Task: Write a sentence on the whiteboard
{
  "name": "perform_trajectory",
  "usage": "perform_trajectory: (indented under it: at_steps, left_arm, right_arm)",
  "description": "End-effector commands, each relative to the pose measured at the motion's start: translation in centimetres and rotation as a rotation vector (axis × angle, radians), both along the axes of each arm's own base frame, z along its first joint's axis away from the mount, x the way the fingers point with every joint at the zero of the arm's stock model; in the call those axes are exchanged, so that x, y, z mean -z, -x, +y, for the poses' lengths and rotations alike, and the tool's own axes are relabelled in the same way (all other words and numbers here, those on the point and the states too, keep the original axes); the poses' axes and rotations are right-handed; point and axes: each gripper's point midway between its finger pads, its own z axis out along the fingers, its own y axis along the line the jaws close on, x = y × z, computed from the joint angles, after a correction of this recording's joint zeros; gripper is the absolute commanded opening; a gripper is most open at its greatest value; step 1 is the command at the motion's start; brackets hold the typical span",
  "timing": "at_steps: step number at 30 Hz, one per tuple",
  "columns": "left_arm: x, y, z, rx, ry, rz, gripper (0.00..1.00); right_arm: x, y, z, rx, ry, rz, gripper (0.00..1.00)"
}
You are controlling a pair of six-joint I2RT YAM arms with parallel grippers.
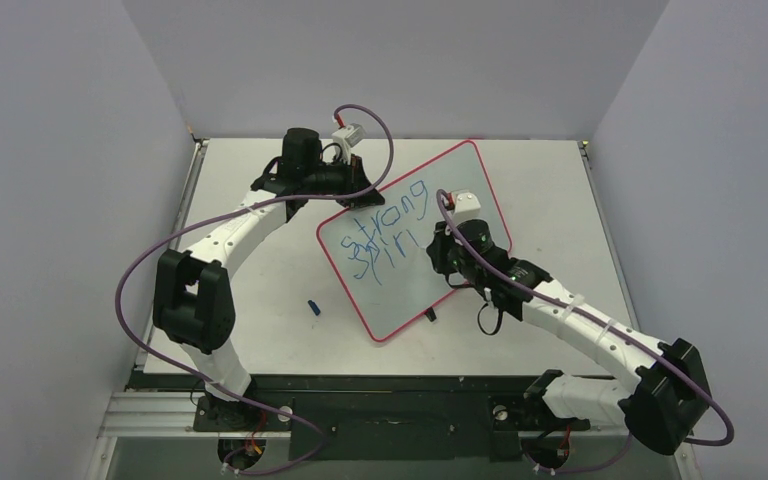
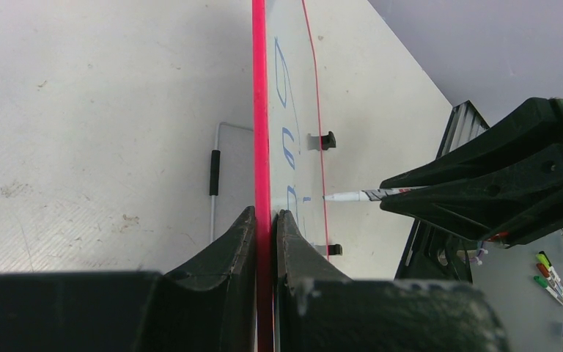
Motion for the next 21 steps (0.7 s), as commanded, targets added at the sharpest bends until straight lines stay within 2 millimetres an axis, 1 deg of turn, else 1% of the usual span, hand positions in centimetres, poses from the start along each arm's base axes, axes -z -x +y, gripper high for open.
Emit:
perform_trajectory:
  at_steps: [1, 3, 4, 5, 6, 7, 15, 21]
  left_arm:
    - [-2.4, 0.2, -0.4, 0.04, 0.011, -0.149, 0.0]
    - [-2.4, 0.2, -0.4, 0.041, 0.011, -0.149, 0.0]
    - [-2.4, 0.3, -0.4, 0.042, 0.011, -0.149, 0.0]
    - [-2.4, 0.2, -0.4, 0.041, 0.01, -0.149, 0.0]
    - [-2.4, 0.3, -0.4, 0.041, 0.01, -0.149, 0.0]
    - [-2.4, 0.3, -0.4, 0.041, 0.01, -0.149, 0.0]
    - [-2.4, 0.3, -0.4, 0.04, 0.005, -0.152, 0.0]
    - [-2.5, 0.3, -0.4, 0.042, 0.005, -0.153, 0.0]
  right_arm:
    - [-5.3, -0.7, 0.7, 0.004, -0.077, -0.097, 0.0]
    - [-6.7, -1.1, 1.0, 0.0, -0.094, -0.118, 0.0]
    - [-6.7, -1.3, 1.2, -0.001, -0.093, -0.117, 0.0]
    - [-7.4, -1.5, 1.4, -0.005, -0.101, -0.127, 0.0]
    - [-7.2, -1.7, 1.6, -0.009, -0.097, -0.123, 0.0]
    - [-7.7, -1.9, 1.8, -0.01, -0.102, -0.13, 0.0]
    - [-7.8, -3.1, 3.6, -0.031, -0.118, -0.121, 0.0]
    - [-7.2, -3.7, 4.2, -0.035, -0.117, -0.108, 0.0]
